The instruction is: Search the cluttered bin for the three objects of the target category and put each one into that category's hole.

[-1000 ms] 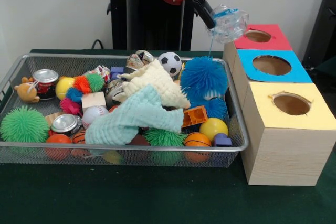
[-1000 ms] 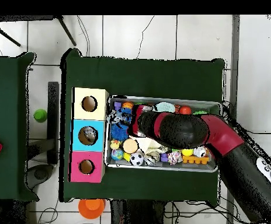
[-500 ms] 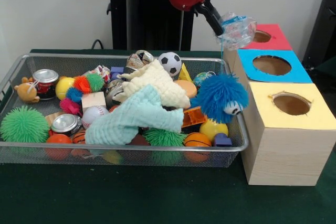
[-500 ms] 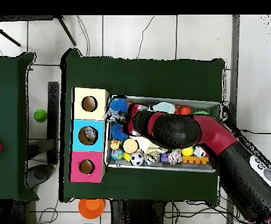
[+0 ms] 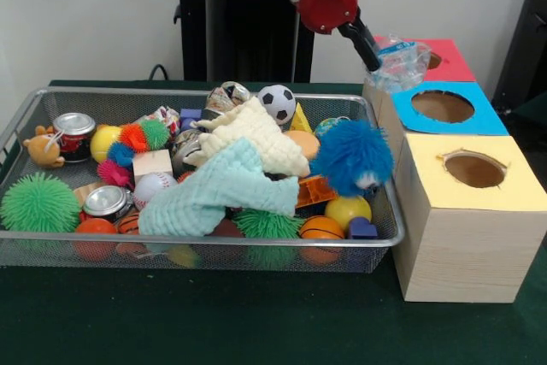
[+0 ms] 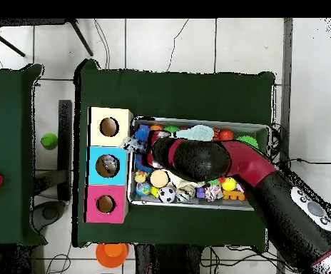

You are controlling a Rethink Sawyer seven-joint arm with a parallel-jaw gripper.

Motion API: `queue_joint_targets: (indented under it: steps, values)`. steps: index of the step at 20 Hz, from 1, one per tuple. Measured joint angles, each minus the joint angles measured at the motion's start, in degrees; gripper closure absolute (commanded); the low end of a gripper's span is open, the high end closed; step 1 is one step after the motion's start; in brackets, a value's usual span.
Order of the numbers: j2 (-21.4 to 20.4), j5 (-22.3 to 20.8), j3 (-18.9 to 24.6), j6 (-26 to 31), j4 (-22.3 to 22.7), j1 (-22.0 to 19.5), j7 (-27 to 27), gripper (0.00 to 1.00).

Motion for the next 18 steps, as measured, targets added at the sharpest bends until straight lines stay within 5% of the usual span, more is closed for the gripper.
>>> queue_joint_targets:
  steps: [18]
  values:
    - [-3.21,0.0,-8.49,-4.79,3.61,10.53,0.11,1.0]
